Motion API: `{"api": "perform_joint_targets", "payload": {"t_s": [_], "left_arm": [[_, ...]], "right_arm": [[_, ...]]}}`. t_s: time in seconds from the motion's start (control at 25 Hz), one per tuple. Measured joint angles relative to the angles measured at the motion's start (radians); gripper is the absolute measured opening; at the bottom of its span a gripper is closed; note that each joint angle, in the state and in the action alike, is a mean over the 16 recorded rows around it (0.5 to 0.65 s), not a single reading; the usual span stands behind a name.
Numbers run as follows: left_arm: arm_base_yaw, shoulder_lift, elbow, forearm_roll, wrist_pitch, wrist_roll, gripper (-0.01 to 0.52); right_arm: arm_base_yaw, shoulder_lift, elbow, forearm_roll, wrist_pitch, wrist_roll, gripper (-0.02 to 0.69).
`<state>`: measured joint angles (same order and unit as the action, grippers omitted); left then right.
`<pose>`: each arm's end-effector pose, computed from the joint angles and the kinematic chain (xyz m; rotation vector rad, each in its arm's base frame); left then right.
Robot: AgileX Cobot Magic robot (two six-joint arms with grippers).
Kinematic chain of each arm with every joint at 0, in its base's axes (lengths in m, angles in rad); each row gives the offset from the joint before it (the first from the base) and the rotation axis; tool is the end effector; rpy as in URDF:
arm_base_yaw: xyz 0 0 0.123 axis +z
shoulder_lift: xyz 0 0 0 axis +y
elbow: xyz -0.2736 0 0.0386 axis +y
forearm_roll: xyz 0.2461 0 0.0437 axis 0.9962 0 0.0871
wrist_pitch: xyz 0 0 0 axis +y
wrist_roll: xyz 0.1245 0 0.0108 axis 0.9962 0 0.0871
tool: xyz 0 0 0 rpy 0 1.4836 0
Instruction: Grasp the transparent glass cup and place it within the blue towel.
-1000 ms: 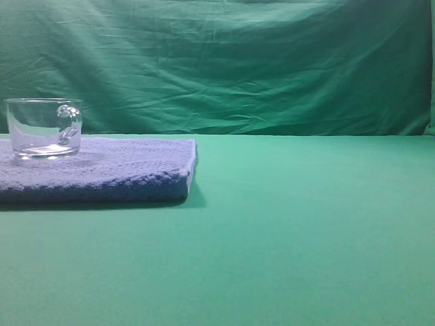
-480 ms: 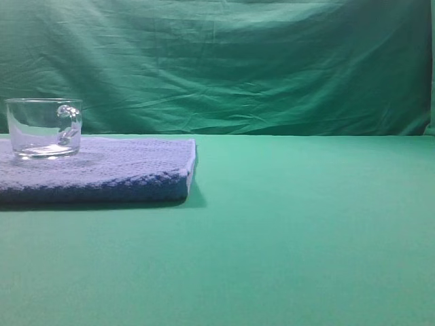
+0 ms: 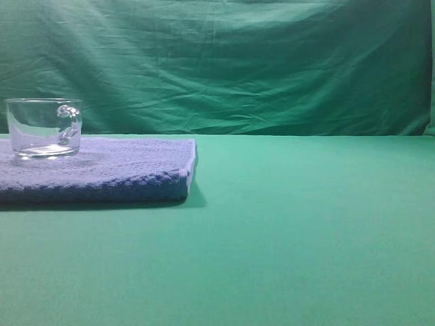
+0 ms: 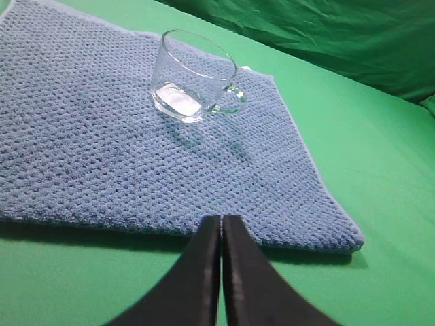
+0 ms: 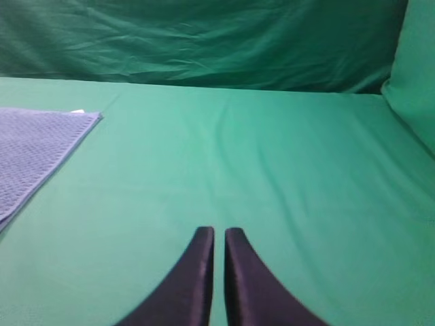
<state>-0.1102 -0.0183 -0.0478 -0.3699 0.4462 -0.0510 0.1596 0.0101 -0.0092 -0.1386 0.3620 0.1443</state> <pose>0.0848 -0.0290 0.1839 -0.1465 1.8563 -0.4910 0.0929 0.0088 0.1742 -0.0994 1.8410 0.0767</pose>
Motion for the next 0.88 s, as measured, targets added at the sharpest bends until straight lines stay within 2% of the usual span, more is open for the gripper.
{"api": "perform_joint_targets", "payload": {"t_s": [0.88], "left_arm": [[0.000,0.000,0.000,0.000,0.000,0.000,0.000]], "right_arm": [[-0.043,-0.018,0.036,0.000,0.013,0.000,0.049]]}}
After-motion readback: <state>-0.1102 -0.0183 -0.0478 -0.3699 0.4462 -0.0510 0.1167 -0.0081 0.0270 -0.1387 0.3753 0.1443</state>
